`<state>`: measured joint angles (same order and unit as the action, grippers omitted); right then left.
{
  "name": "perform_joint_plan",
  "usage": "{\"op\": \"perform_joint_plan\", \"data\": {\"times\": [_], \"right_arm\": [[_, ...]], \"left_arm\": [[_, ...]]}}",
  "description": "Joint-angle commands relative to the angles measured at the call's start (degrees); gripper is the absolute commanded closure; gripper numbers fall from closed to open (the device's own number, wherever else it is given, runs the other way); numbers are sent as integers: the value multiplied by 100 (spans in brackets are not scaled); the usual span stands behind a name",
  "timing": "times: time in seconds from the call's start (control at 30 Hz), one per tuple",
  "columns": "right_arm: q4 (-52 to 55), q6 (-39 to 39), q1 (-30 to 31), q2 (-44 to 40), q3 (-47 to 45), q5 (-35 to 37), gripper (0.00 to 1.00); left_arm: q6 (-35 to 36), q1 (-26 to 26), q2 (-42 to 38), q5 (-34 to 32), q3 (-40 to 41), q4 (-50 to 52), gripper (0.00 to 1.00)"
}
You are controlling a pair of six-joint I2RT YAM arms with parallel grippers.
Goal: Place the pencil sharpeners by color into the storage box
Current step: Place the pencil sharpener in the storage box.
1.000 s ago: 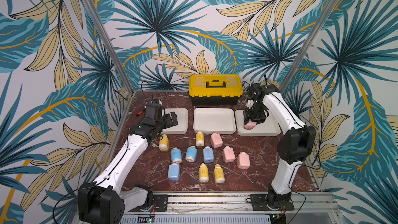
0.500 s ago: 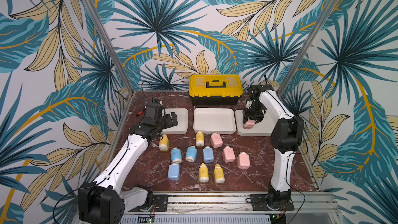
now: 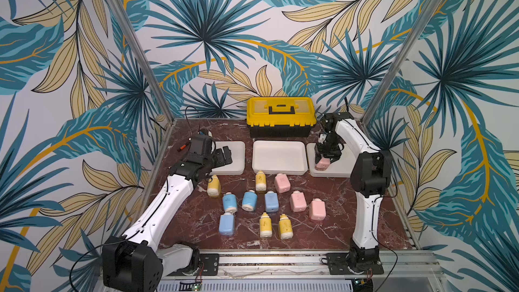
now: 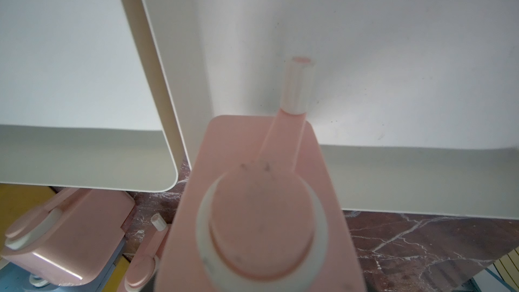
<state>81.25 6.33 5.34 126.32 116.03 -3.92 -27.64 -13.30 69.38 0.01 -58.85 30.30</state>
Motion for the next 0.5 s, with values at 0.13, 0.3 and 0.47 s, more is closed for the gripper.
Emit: {"op": "perform_joint_plan", "data": {"times": [0.13, 0.3, 0.47], "right_arm": [[-3, -108, 120, 357, -72, -139, 70], [-13, -81, 218, 471, -63, -150, 70], [-35, -22, 239, 576, -68, -165, 70]], "left_arm": [[22, -18, -21, -50, 145, 46, 1], [38, -23, 27, -49, 120, 46, 1], [48, -26, 23, -55, 103, 46, 1]]}}
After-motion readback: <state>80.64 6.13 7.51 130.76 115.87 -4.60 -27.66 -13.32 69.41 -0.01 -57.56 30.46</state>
